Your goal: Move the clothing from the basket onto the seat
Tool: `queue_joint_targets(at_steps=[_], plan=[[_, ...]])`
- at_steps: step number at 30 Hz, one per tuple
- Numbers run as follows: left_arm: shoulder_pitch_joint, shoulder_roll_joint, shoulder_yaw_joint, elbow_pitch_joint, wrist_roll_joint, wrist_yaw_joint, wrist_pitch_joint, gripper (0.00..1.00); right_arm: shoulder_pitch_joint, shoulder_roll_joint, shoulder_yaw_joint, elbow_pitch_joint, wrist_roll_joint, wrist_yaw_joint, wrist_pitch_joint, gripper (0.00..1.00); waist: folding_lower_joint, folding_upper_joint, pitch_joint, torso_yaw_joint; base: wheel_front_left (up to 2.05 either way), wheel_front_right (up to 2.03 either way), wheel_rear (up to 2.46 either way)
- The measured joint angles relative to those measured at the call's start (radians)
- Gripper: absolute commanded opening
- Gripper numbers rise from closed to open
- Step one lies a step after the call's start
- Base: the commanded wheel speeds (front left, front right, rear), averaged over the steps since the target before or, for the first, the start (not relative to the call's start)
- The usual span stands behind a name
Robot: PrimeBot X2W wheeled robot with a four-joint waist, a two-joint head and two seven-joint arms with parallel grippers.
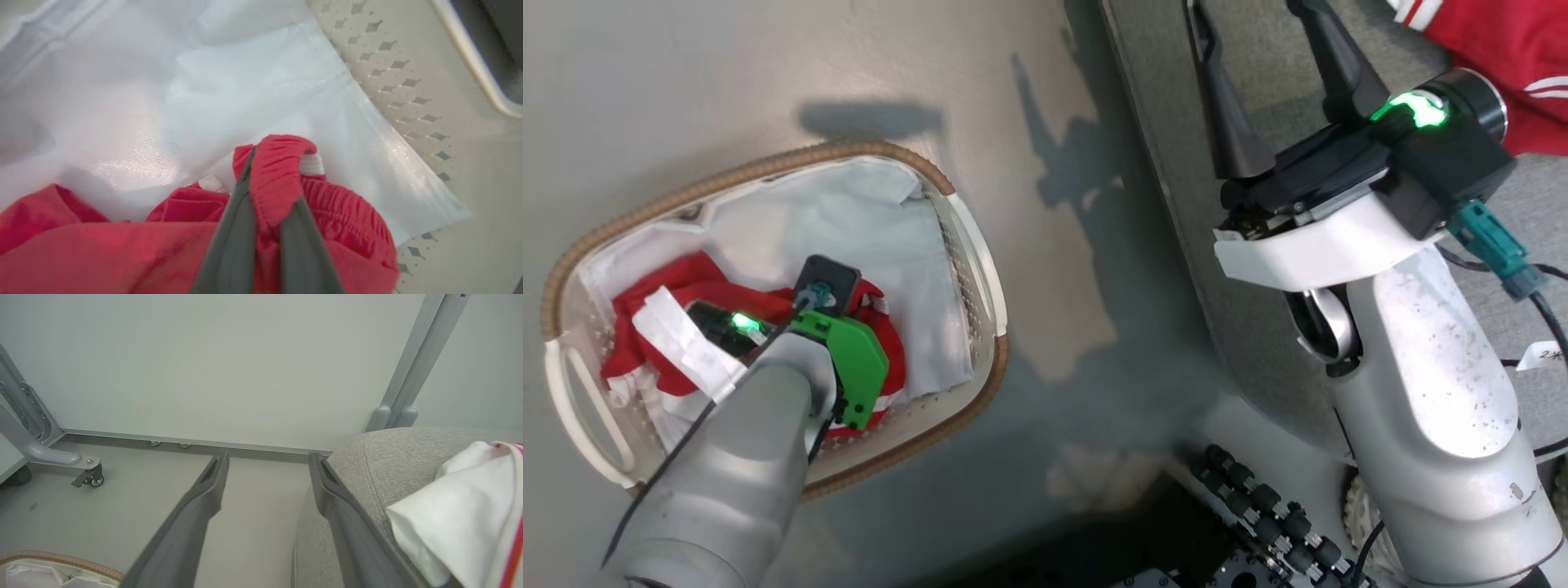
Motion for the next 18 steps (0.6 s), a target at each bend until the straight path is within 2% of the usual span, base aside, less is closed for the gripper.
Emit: queue_joint_targets(at_steps=[11,18], plan=[[0.082,-0.049,0.017,-0.065,-0.057,0.0,-0.096,0.0,0.086,0.0,-0.008,0.085,-0.04,0.0,0.0,1.0,-0.0001,0.0,-0.165,0.033,0.0,0.0,0.0],[0.193,-0.053,0.122,-0.277,-0.045,0.033,-0.099,0.0,0.173,0.001,-0.013,0.138,-0.063,0.0,0.0,1.0,-0.0001,0.0,-0.297,0.072,0.0,0.0,0.0]])
